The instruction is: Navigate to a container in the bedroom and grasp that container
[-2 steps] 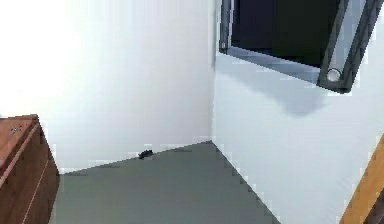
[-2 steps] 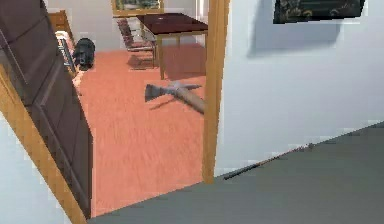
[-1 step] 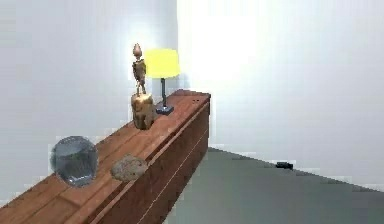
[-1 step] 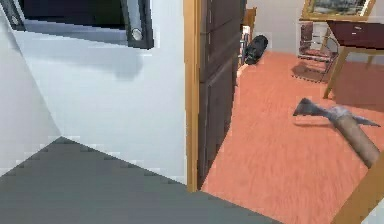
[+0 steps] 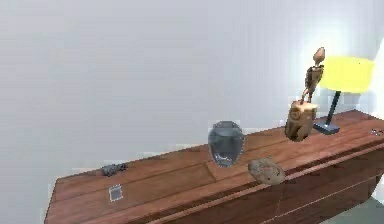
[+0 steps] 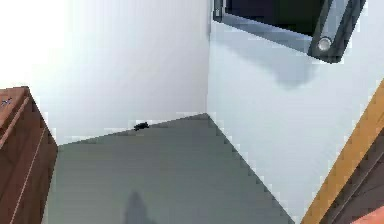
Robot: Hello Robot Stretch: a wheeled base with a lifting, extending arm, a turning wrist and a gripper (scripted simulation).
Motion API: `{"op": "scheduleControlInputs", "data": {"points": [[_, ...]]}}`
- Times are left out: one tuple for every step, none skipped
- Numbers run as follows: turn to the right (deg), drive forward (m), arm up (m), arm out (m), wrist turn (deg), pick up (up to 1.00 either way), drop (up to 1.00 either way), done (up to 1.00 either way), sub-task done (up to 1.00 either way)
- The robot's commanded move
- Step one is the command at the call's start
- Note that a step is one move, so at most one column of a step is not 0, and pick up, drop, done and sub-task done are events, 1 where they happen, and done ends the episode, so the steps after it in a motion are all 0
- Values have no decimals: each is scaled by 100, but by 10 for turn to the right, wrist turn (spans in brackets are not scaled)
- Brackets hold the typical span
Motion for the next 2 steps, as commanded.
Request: {"op": "scheduleControlInputs", "data": {"points": [[-450, 0, 0, 0, 0, 0, 0, 0, 0], [-300, 0, 0, 0, 0, 0, 0, 0, 0]]}}
